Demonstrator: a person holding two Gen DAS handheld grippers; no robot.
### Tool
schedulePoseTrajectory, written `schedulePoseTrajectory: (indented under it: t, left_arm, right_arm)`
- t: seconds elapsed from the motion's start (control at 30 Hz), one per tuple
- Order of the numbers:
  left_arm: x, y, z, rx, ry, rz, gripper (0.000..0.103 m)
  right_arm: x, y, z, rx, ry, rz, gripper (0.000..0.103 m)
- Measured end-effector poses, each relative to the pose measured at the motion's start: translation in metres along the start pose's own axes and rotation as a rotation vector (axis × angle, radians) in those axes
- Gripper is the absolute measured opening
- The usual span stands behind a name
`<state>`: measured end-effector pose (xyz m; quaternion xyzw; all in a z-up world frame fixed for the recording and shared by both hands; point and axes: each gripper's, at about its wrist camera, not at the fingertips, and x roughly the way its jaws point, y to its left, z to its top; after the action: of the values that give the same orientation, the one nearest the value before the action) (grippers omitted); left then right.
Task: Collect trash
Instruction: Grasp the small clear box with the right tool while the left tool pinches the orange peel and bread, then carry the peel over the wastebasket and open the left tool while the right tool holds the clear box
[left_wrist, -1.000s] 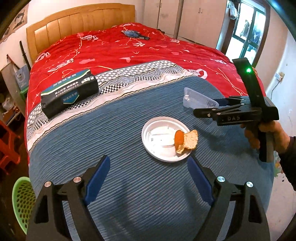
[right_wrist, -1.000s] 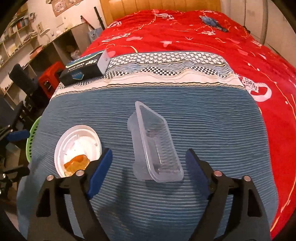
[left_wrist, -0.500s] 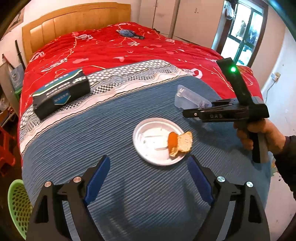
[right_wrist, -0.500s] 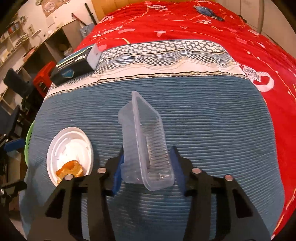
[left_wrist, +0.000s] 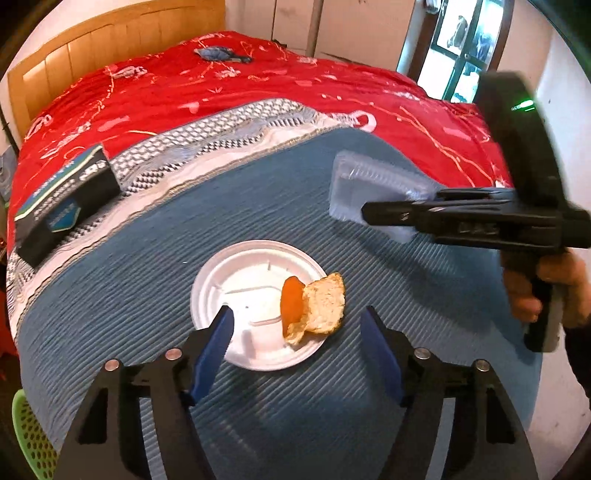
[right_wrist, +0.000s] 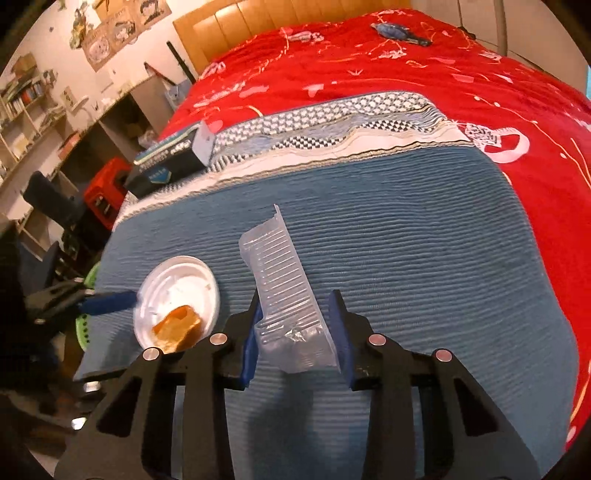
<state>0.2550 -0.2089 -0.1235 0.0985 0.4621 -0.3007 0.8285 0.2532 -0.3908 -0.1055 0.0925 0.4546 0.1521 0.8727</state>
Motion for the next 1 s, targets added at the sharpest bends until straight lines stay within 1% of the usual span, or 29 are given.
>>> schedulePoseTrajectory:
  t: [0.07, 0.13, 0.17, 0.23, 0.27, 0.33, 0.53, 0.63, 0.77, 0.9, 1.0]
  left_arm:
    - [0.006, -0.001, 0.001, 0.001, 0.010, 0.000, 0.060]
    - [0.010, -0.002, 0.002, -0.002, 0.017, -0.012, 0.047]
    - [0.010, -0.001, 0.001, -0.007, 0.015, -0.021, 0.045]
    - [0.008, -0.002, 0.001, -0.011, 0.006, -0.041, 0.034]
    - [0.007, -0.004, 0.001, -0.008, 0.000, -0.039, 0.033]
    - [0.006, -0.006, 0.000, 0.004, -0.005, -0.031, 0.027]
    - [-0.014, 0.002, -0.008, -0.036, -0.045, -0.026, 0.022]
    - [-0.033, 0.012, -0.012, -0.078, -0.080, -0.026, 0.022]
    - [-0.069, 0.026, -0.025, -0.124, -0.140, -0.015, 0.022]
    - [-0.102, 0.044, -0.042, -0.163, -0.183, 0.024, 0.022]
    - [-0.131, 0.067, -0.063, -0.214, -0.217, 0.069, 0.022]
  right_arm:
    - [-0.008, 0.002, -0.003, 0.008, -0.016, 0.013, 0.035]
    - [-0.013, 0.004, -0.005, 0.010, -0.023, 0.023, 0.035]
    - [-0.016, 0.006, -0.006, 0.011, -0.029, 0.029, 0.035]
    - [-0.021, 0.008, -0.008, 0.019, -0.036, 0.042, 0.035]
    - [-0.023, 0.009, -0.009, 0.028, -0.040, 0.053, 0.035]
    - [-0.029, 0.013, -0.011, 0.032, -0.051, 0.063, 0.034]
    - [-0.043, 0.026, -0.019, 0.042, -0.077, 0.083, 0.034]
    - [-0.047, 0.032, -0.021, 0.046, -0.081, 0.092, 0.034]
    - [-0.054, 0.051, -0.024, 0.031, -0.090, 0.111, 0.034]
    - [-0.058, 0.075, -0.025, 0.013, -0.099, 0.146, 0.034]
    - [-0.059, 0.098, -0.024, -0.017, -0.099, 0.176, 0.034]
